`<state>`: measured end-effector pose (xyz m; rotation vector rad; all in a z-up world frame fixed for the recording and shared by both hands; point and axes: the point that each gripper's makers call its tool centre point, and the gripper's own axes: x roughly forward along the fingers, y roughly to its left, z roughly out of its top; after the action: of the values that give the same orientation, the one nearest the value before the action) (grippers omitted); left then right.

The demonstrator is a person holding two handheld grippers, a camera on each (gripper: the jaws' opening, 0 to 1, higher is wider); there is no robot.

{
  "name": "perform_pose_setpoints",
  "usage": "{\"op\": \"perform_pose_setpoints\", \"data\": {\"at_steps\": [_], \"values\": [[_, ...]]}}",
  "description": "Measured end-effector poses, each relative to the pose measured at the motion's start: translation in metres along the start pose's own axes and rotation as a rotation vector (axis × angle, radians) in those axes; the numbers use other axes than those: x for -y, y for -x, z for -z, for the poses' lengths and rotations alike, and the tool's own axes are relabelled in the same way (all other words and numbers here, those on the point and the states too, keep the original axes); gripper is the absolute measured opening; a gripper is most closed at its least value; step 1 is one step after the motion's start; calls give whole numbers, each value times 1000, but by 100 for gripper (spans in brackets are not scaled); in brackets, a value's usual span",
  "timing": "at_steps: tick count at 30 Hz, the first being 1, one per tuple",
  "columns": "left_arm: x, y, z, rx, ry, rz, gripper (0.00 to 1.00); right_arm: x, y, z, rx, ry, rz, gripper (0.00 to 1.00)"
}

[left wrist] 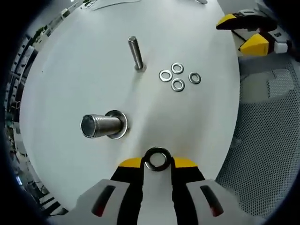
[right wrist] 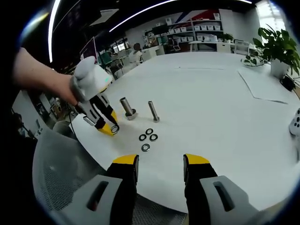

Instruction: Place the washer onto the threaded stud by aligning its center hole with the stud, sliding it down to the base, and recovering from edge contact or off-axis alignment until the washer reaches the visible bottom stop.

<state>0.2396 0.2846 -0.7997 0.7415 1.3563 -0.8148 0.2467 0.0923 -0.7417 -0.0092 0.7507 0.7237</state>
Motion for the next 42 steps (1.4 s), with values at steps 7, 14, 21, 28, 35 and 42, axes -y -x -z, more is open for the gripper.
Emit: {"op": "perform_pose_setpoints", "data": {"at_steps": [7, 14, 21, 28, 35, 42], "values": [[2, -1, 4, -48, -45, -4, 21, -1, 1, 2, -1, 3, -1, 41], [3, -1, 4, -95, -65, -7, 22, -3, 3, 1, 1, 4, -2, 41], [3, -1, 5, -90, -73, -5, 22, -3, 2, 1, 5, 4, -2, 41], [4, 1, 5, -89, -56, -12, 21, -3, 3, 0, 8, 2, -2, 41], [2, -1, 6, -74, -61, -1, 20, -2, 3, 0, 10, -2, -1, 41], [2, 1, 6, -39, -48, -4, 19, -2, 2, 0, 8, -4, -1, 41]]}}
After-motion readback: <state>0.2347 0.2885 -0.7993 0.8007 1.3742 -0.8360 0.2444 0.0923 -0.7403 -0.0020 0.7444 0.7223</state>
